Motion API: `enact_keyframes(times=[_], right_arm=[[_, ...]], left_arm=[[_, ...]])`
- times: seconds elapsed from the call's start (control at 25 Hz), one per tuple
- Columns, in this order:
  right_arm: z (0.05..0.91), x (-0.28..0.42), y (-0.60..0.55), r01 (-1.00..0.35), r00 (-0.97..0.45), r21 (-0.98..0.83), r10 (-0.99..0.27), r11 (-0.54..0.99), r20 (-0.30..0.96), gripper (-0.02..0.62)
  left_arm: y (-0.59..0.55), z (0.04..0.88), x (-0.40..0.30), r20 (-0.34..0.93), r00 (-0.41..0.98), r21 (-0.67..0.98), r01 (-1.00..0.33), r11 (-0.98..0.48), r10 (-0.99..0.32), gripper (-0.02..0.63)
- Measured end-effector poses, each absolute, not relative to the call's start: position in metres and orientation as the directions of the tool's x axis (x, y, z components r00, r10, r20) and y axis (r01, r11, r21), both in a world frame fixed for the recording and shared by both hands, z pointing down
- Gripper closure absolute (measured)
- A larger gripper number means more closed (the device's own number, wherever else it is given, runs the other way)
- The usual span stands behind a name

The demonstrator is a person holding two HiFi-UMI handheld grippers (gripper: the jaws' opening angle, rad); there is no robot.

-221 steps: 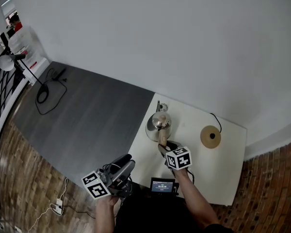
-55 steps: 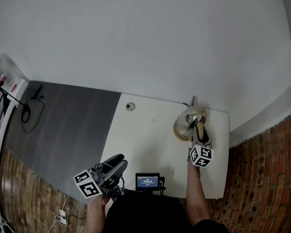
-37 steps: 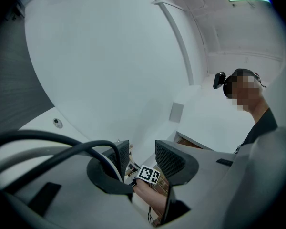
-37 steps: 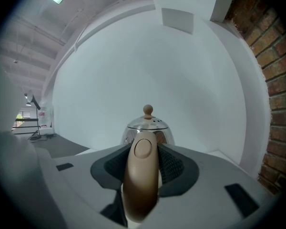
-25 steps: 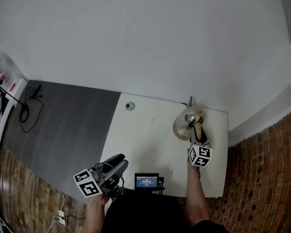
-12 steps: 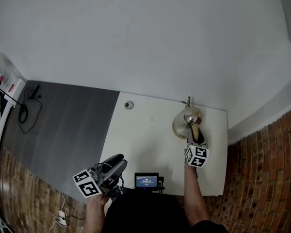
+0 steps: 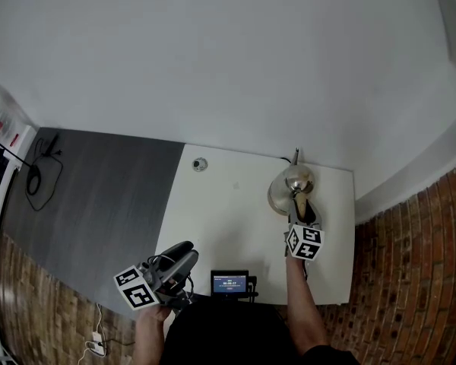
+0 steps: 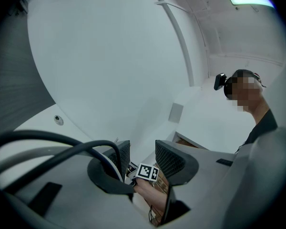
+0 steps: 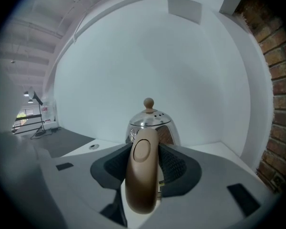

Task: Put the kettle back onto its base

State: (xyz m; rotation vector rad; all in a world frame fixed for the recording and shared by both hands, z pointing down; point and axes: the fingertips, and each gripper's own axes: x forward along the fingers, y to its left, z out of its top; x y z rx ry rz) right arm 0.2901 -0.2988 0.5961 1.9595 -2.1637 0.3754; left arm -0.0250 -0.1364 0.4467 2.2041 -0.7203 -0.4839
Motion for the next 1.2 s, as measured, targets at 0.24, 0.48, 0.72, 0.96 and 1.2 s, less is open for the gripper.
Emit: enact_keyframes(times=[0.24, 0.48, 0.72, 0.96, 1.2], right_arm=[[0.610, 0.283, -0.272, -0.980, -0.201, -0.082, -0.901, 0.184, 0.383, 0.437], [0.623, 0.281, -0.260, -0.979, -0.203, -0.089, -0.879, 0.183, 0.431, 0.451], [0.624, 0.274, -0.262, -0.982, -0.187, -0.090, -0.884, 0.165, 0.428, 0.454], [0.624, 0.273, -0.262, -0.982, -0.187, -0.085, -0.882, 0.167, 0.432, 0.454], [0.623, 0.270, -0.262, -0.980, -0.201, -0.085, -0.883, 0.183, 0.424, 0.454]], left_arm=[[-0.139, 0.450, -0.021, -0.113, 0.779, 0.761, -0.331, -0.558, -0.617, 0.436], [-0.142, 0.451, -0.015, -0.109, 0.788, 0.764, -0.324, -0.558, -0.606, 0.436], [-0.144, 0.451, -0.013, -0.109, 0.792, 0.763, -0.322, -0.561, -0.601, 0.436], [-0.143, 0.451, -0.012, -0.102, 0.791, 0.762, -0.328, -0.558, -0.604, 0.436], [-0.140, 0.451, -0.006, -0.090, 0.795, 0.761, -0.334, -0.556, -0.600, 0.436]])
